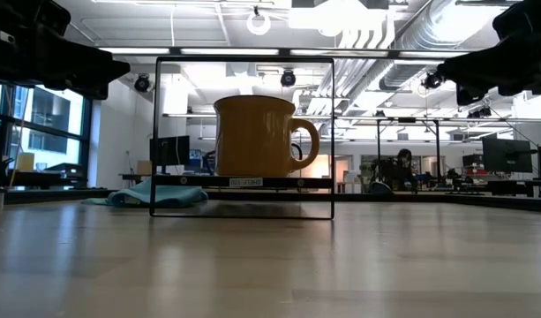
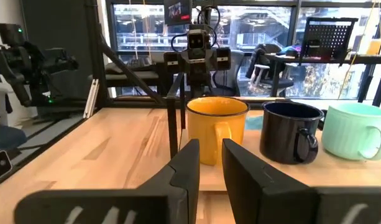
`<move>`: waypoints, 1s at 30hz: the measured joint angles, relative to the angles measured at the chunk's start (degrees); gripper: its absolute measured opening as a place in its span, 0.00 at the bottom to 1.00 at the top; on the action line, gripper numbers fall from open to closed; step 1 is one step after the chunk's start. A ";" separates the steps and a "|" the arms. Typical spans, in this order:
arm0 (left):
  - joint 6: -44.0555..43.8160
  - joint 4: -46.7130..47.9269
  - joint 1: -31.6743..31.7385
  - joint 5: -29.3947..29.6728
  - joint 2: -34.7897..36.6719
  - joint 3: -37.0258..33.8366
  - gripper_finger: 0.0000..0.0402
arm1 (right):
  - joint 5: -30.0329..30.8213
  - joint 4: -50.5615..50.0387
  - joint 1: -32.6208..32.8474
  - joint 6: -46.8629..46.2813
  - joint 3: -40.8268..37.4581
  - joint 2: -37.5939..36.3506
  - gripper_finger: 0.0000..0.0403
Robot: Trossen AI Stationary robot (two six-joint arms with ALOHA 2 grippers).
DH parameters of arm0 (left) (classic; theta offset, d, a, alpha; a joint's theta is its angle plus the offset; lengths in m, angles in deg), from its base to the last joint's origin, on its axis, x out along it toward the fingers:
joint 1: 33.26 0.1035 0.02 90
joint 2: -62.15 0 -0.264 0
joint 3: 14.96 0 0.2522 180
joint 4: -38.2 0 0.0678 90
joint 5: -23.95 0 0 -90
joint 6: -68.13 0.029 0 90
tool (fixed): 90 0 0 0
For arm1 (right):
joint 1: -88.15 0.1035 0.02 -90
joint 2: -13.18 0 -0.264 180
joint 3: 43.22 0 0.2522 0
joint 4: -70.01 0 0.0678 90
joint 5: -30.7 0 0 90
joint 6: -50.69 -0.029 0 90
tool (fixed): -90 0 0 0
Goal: Stack small to large cups/mugs on shelf
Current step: Return to Home Position
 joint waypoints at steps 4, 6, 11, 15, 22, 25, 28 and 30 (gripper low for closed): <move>-0.01 0.00 0.00 0.00 -0.01 0.00 0.45 | -0.04 0.00 0.00 1.03 0.00 0.00 0.14; -0.01 0.00 0.00 0.00 0.01 0.00 0.45 | -0.04 0.00 0.00 1.43 0.00 0.00 0.14; -0.01 0.00 0.00 0.00 -0.01 0.00 0.45 | -0.02 0.00 0.01 2.34 -0.02 0.00 0.14; -0.02 -0.02 0.00 -0.02 -0.01 0.00 0.45 | -0.02 0.00 0.00 3.94 -0.02 0.00 0.14; 0.00 0.00 0.00 -0.01 0.00 0.00 0.45 | -0.01 0.00 0.01 3.47 -0.02 0.00 0.14; -0.01 -0.02 0.00 -0.02 -0.01 0.00 0.45 | 0.01 -0.01 0.00 3.47 -0.02 0.00 0.14; 0.00 0.00 0.00 0.00 0.00 0.00 0.45 | 0.01 0.00 0.02 3.46 -0.04 0.00 0.14; 0.00 0.00 0.00 0.00 -0.01 0.00 0.45 | 0.01 0.00 0.01 3.45 -0.04 0.00 0.14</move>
